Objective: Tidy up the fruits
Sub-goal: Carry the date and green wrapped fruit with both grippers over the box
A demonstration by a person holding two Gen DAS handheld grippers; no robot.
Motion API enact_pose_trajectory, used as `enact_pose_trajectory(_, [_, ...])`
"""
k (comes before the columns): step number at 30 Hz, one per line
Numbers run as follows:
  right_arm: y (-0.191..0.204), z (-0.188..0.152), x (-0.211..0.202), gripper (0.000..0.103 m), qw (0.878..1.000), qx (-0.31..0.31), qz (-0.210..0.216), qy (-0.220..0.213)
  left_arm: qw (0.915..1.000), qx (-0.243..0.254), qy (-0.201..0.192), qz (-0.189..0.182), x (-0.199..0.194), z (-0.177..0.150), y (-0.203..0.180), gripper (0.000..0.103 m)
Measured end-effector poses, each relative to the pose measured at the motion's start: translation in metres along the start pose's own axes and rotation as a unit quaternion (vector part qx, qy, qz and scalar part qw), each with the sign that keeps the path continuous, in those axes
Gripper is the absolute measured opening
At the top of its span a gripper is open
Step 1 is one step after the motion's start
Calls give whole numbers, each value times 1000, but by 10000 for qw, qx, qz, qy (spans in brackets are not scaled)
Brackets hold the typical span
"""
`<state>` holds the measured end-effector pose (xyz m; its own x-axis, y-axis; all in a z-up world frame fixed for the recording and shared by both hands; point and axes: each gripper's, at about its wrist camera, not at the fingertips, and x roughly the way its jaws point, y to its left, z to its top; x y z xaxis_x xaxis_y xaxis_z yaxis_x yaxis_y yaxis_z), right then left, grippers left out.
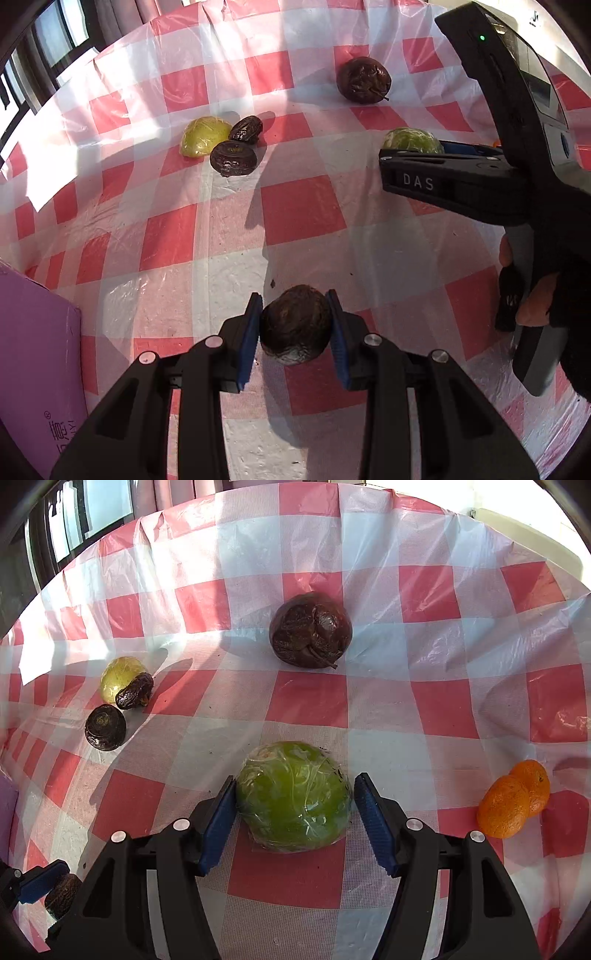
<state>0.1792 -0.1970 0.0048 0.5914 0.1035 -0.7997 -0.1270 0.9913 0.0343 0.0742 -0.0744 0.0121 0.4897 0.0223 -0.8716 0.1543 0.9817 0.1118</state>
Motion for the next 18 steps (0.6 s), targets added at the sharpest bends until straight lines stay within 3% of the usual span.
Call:
enact_pose_trajectory(8, [4, -12, -13, 58, 9997, 38, 28, 224, 9981, 399, 458, -135, -37, -45, -10, 35])
enact_pose_trajectory(18, [5, -102, -87, 58, 9971, 375, 149, 639, 9922, 1065, 628, -168, -73, -70, 3, 35])
